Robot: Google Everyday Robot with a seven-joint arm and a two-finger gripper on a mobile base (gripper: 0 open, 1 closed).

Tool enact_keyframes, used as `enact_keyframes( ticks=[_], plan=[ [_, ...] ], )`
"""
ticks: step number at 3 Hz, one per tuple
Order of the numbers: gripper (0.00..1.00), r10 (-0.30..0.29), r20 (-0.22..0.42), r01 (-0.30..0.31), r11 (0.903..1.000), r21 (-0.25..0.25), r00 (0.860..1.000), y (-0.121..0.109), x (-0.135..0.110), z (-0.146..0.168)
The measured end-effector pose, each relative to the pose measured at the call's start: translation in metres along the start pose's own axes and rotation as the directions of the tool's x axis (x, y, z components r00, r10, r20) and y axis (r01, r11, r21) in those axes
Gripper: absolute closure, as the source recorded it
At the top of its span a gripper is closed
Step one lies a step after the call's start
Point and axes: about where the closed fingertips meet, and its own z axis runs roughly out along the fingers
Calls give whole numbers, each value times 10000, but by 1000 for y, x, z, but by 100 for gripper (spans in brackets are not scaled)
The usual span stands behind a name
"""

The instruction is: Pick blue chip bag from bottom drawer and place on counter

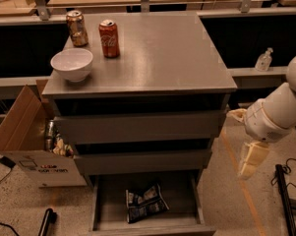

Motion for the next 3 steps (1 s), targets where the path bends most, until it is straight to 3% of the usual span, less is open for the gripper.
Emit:
enact_keyframes(
  ticks=[1,2,3],
  plan=[
    [0,365,1485,-373,9993,22,9882,-20,-13,49],
    [0,804,3444,-891,9960,96,9354,-33,-22,126],
    [0,385,4414,-1055,9861,1282,8965,-43,-18,149]
  ],
)
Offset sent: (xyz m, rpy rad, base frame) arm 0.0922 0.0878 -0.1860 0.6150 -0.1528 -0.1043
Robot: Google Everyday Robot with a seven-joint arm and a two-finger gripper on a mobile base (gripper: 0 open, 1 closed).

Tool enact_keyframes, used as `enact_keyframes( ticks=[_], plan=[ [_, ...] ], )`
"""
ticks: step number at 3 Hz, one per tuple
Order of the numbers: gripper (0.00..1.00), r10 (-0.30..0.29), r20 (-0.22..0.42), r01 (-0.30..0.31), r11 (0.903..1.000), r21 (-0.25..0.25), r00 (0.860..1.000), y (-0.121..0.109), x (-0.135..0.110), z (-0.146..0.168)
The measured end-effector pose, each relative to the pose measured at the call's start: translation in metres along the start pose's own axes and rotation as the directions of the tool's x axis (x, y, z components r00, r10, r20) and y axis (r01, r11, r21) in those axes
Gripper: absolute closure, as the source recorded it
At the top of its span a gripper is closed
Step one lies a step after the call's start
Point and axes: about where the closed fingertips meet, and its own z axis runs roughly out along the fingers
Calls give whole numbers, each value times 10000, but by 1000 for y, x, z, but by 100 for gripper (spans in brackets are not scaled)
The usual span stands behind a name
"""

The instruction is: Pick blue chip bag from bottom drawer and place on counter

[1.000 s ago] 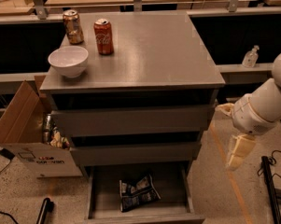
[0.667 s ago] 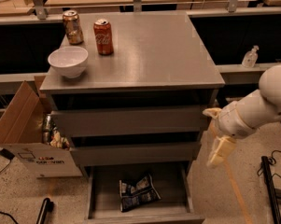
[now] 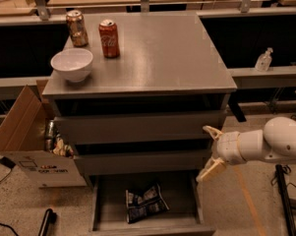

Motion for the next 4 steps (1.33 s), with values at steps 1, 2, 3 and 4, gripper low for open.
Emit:
enact_keyframes(
  ticks=[1,2,3,4],
  plan=[
    [0,-285,169,276,9983,504,9995,-7,2,-1],
    [0,-334,409,350,9986,-402,9986,4,22,30],
    [18,-557,1205,757,9828,-1686,9911,27,65,66],
    [41,-684,1666,1107,9593,-2598,9836,61,107,92]
  ],
)
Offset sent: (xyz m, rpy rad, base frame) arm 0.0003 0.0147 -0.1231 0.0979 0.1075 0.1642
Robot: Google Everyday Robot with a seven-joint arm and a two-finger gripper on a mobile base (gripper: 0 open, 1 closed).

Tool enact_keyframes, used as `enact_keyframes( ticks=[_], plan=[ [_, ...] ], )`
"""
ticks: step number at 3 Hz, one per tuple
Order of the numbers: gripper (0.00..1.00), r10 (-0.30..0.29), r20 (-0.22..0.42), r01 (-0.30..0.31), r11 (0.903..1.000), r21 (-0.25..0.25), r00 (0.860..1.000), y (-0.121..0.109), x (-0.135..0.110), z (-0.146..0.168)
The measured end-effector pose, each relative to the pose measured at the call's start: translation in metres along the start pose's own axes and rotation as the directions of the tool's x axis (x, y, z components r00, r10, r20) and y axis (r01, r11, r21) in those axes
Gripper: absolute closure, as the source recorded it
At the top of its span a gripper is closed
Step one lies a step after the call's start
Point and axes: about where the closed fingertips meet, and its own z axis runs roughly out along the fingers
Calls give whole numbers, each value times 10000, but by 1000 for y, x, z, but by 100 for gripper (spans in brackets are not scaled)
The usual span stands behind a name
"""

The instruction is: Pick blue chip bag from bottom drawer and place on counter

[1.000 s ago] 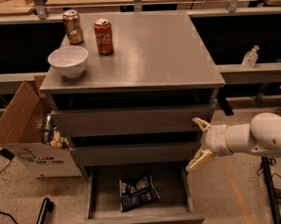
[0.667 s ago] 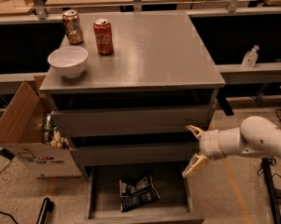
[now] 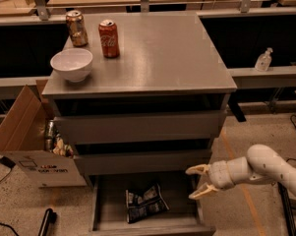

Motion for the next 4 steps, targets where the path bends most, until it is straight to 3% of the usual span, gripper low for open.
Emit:
enact_keyframes(
  ticks=[1,2,3,4],
  plan=[
    [72,113,-13,-113,9999,-125,9999,2,6,12],
    [96,268,-328,-275,9994,-197,9991,-9,13,37],
    [100,-179,-4,179,9995,273,9998,-33,50,119],
    [100,-394,917,338,9975,621,9950,-34,83,170]
  ],
)
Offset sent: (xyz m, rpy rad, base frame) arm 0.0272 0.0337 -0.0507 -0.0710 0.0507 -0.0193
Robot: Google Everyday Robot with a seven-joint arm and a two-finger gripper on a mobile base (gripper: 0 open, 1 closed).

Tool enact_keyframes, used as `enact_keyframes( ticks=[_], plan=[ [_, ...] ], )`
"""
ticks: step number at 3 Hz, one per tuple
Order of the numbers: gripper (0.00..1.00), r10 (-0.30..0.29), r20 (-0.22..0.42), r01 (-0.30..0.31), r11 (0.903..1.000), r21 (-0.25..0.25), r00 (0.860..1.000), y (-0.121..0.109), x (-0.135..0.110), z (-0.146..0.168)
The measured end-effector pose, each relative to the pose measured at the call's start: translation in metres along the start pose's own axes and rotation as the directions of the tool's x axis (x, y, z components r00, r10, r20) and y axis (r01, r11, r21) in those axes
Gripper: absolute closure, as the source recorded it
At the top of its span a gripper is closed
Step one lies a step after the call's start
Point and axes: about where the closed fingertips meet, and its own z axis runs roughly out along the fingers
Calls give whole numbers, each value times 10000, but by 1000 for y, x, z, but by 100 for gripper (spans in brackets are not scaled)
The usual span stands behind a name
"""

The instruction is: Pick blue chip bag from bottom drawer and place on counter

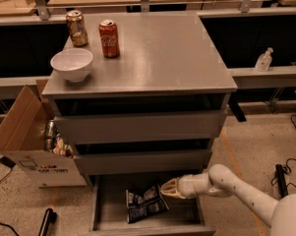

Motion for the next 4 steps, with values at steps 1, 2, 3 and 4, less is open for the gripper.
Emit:
enact_keyframes(
  ticks=[1,2,3,4],
  plan=[
    [84,207,70,-214,9942,1053,9998,-6,16,-8],
    [60,628,-467,-511,9743,2194,9969,-22,9,-48],
    [37,821,-564,-733,9869,1435,9950,-19,7,-15],
    [6,932,-290,-938,9954,-209,9952,-21,7,30]
  ],
)
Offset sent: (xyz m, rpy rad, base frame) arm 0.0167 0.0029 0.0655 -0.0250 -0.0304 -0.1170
